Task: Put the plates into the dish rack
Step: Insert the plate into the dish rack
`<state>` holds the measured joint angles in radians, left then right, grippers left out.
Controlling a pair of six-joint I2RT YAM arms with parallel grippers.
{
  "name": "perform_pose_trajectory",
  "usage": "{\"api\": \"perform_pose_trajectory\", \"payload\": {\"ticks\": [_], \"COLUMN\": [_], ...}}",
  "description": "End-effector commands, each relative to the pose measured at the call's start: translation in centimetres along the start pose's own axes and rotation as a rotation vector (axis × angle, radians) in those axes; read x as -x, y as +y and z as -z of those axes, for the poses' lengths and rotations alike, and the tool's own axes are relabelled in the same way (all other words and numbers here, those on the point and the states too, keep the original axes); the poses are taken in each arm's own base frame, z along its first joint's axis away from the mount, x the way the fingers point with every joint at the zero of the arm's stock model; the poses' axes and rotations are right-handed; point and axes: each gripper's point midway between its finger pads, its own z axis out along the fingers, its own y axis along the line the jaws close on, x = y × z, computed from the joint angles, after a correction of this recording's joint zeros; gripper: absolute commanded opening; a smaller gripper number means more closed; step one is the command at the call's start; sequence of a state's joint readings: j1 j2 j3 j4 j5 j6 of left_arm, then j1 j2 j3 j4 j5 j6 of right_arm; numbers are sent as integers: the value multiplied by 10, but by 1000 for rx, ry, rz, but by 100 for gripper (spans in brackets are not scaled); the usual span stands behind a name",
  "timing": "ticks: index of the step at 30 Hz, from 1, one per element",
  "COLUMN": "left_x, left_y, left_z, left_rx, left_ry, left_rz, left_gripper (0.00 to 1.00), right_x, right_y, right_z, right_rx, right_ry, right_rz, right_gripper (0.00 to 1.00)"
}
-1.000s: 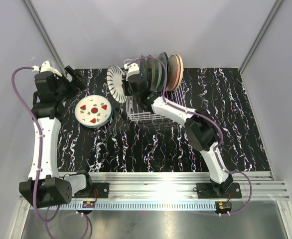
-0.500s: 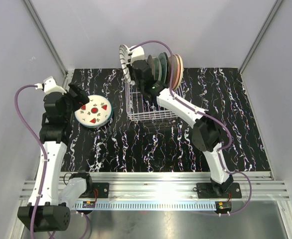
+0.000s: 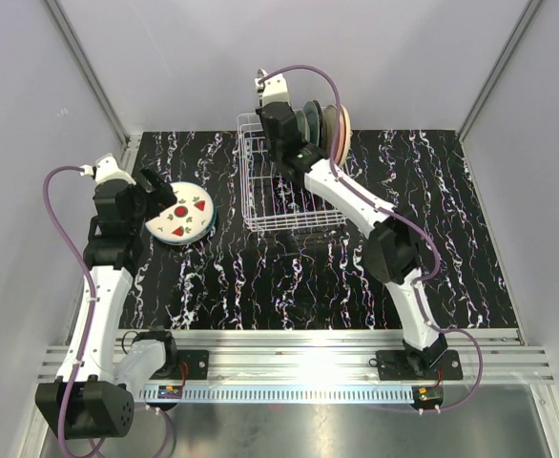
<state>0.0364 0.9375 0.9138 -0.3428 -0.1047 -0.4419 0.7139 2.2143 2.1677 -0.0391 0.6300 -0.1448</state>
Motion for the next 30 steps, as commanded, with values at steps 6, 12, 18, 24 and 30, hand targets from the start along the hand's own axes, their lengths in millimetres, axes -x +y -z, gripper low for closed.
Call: {"api": "perform_pose_trajectory", "payload": {"ticks": [6, 12, 18, 24, 30], "left_x": [11, 10, 9, 7, 6], "left_y": [-15, -18, -21, -21, -23], "left_z": [-1, -1, -1, -2, -3], "left_rx": [-65, -76, -87, -92, -100], "left_ry": [-30, -21, -9, 2, 11], "left_rz": [13, 17, 16, 18, 22], "left_gripper": [99, 99, 99, 99, 99], "right_x": [26, 2, -11, -32, -54], "right_y": [-5, -3, -8, -3, -2], "right_z": [-12, -21, -25, -32, -34], "right_rx": [-57, -102, -165, -181, -224], "right_ry": [-81, -47, -41, -1, 30], "right_rz": [-134, -147, -156, -175, -216], "right_gripper": [0, 0, 0, 0, 0]}}
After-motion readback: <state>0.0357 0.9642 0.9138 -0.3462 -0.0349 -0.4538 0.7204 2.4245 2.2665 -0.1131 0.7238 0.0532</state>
